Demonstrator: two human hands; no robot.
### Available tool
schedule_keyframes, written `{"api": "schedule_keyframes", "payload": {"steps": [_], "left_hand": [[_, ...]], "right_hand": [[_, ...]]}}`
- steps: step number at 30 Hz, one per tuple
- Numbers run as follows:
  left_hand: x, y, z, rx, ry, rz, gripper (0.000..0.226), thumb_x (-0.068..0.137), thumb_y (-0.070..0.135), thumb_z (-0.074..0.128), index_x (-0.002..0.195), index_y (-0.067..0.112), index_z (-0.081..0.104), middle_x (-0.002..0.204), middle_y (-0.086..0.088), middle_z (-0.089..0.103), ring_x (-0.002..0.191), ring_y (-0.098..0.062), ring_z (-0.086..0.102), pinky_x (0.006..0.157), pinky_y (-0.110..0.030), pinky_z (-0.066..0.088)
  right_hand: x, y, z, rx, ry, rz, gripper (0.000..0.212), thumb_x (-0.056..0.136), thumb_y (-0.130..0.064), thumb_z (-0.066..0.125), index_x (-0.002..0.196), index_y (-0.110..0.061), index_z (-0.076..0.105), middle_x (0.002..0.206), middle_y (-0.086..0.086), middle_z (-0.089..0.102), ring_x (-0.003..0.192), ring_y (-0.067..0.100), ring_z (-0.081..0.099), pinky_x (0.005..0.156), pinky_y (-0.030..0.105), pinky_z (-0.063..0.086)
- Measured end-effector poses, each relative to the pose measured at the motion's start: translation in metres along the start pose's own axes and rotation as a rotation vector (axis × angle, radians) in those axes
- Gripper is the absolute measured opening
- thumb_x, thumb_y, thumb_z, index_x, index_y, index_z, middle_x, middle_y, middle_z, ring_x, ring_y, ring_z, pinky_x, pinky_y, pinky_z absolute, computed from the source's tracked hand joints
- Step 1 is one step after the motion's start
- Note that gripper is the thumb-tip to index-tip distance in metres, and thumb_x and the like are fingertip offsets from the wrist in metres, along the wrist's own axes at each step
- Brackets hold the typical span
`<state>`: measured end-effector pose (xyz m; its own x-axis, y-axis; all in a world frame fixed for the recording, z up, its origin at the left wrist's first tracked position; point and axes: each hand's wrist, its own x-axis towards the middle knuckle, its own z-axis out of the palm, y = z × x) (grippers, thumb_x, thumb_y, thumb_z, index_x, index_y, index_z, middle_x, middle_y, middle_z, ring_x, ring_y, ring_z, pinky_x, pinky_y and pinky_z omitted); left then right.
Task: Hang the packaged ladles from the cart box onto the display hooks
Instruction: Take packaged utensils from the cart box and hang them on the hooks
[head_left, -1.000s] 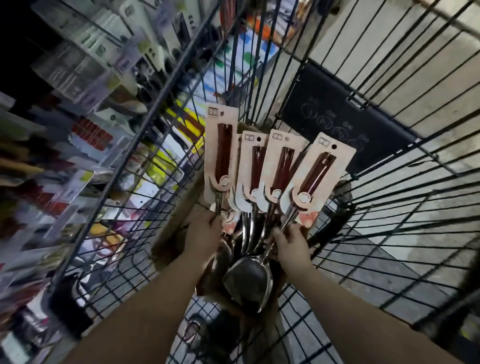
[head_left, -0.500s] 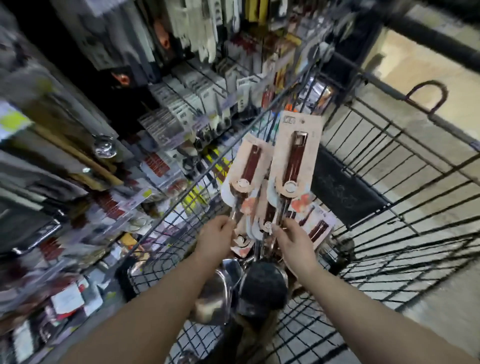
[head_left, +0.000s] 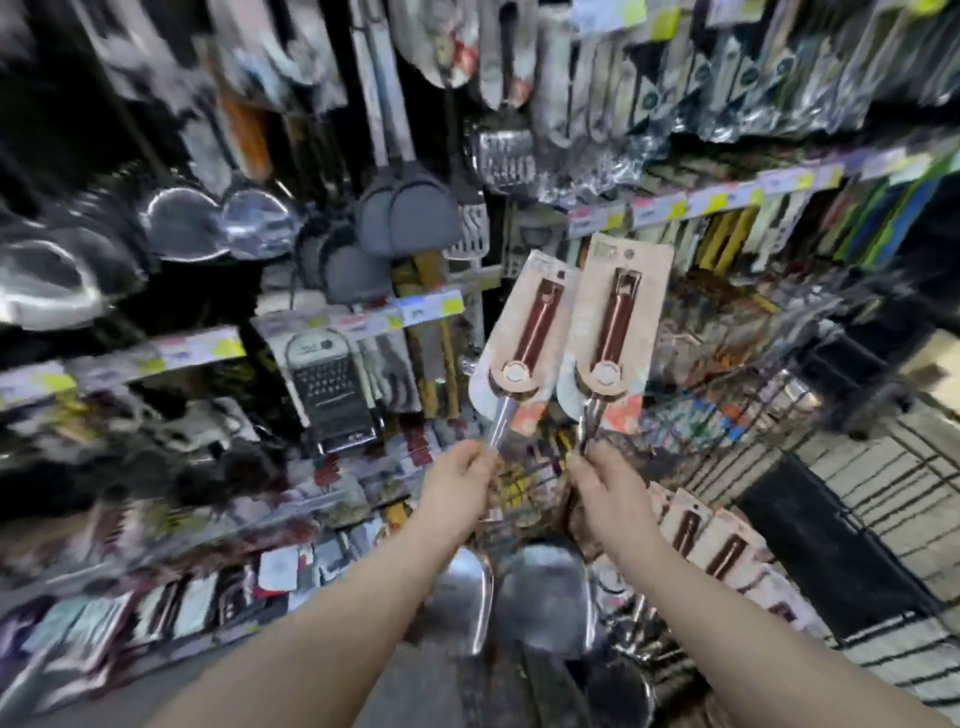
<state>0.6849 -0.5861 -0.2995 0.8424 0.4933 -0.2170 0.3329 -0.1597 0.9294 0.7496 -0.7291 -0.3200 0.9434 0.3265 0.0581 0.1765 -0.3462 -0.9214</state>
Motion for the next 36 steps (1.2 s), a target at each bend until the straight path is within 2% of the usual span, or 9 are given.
{"api": "schedule_keyframes", "payload": {"steps": [2,5,9,12,16,25,30,33,36], "left_hand": [[-0.027,0.0,-0.05,-0.031,0.102,0.033,0.037,0.095,0.013,0.044,0.059,0.017,0.047,0.054,-0.004,0.047,0.042,-0.012,0.045,0.046,-0.025,0.036],[-0.082,-0.008,-0.131,-0.072,0.265,0.048,0.035,0.095,0.015,0.044,0.061,0.015,0.045,0.052,-0.005,0.046,0.046,-0.016,0.043,0.049,-0.027,0.037],[-0.164,-0.031,-0.236,-0.142,0.48,0.067,0.029,0.095,0.017,0.044,0.068,0.011,0.05,0.057,-0.001,0.049,0.046,-0.012,0.044,0.044,-0.019,0.038],[-0.222,-0.05,-0.304,-0.122,0.643,0.092,0.03,0.095,0.021,0.045,0.066,0.013,0.051,0.055,0.003,0.05,0.048,-0.009,0.044,0.041,-0.012,0.035],[-0.287,-0.066,-0.372,-0.164,0.821,0.11,0.031,0.094,0.016,0.046,0.064,0.012,0.052,0.054,0.002,0.05,0.037,0.0,0.044,0.04,-0.011,0.035],[-0.367,-0.094,-0.468,-0.249,1.065,0.078,0.036,0.093,0.018,0.046,0.058,0.014,0.051,0.052,-0.003,0.051,0.048,-0.019,0.046,0.056,-0.032,0.038],[-0.382,-0.112,-0.513,-0.277,1.144,0.067,0.025,0.093,0.016,0.047,0.071,0.008,0.057,0.055,-0.001,0.052,0.037,-0.006,0.046,0.038,-0.017,0.037],[-0.38,-0.12,-0.547,-0.231,1.211,0.068,0.026,0.091,0.013,0.05,0.067,0.01,0.059,0.053,-0.001,0.053,0.032,-0.002,0.045,0.034,-0.012,0.034],[-0.368,-0.125,-0.586,-0.202,1.244,0.058,0.028,0.092,0.015,0.049,0.067,0.01,0.061,0.052,0.001,0.053,0.031,0.0,0.044,0.035,-0.011,0.035]], "right_hand": [[-0.017,-0.038,0.032,0.022,-0.07,-0.051,0.026,0.095,-0.018,0.048,0.069,-0.018,0.045,0.062,-0.004,0.045,0.062,0.014,0.044,0.061,0.021,0.035],[-0.057,-0.094,0.088,0.085,-0.172,-0.133,0.016,0.096,-0.018,0.046,0.086,-0.011,0.056,0.074,-0.001,0.054,0.07,0.009,0.048,0.059,0.015,0.032],[-0.13,-0.163,0.167,0.188,-0.334,-0.219,0.029,0.097,-0.019,0.044,0.069,-0.014,0.048,0.058,-0.003,0.056,0.051,0.003,0.051,0.053,0.016,0.036],[-0.182,-0.207,0.218,0.237,-0.429,-0.298,0.032,0.097,-0.021,0.043,0.066,-0.013,0.046,0.051,-0.003,0.055,0.052,0.007,0.052,0.052,0.011,0.036],[-0.236,-0.257,0.273,0.247,-0.556,-0.36,0.032,0.096,-0.02,0.045,0.065,-0.013,0.047,0.051,-0.002,0.057,0.058,0.017,0.055,0.063,0.024,0.04],[-0.295,-0.332,0.355,0.172,-0.676,-0.55,0.034,0.096,-0.019,0.046,0.063,-0.011,0.045,0.057,-0.002,0.043,0.057,0.014,0.041,0.051,0.013,0.031],[-0.314,-0.357,0.41,0.156,-0.784,-0.556,0.034,0.096,-0.024,0.045,0.065,-0.012,0.04,0.06,0.004,0.043,0.057,0.016,0.041,0.053,0.027,0.028],[-0.321,-0.375,0.449,0.179,-0.844,-0.52,0.028,0.095,-0.024,0.046,0.072,-0.01,0.044,0.071,0.026,0.053,0.066,0.033,0.053,0.065,0.042,0.045],[-0.316,-0.395,0.489,0.191,-0.888,-0.495,0.027,0.095,-0.024,0.047,0.07,-0.012,0.044,0.069,0.025,0.056,0.069,0.041,0.059,0.072,0.049,0.049]]}}
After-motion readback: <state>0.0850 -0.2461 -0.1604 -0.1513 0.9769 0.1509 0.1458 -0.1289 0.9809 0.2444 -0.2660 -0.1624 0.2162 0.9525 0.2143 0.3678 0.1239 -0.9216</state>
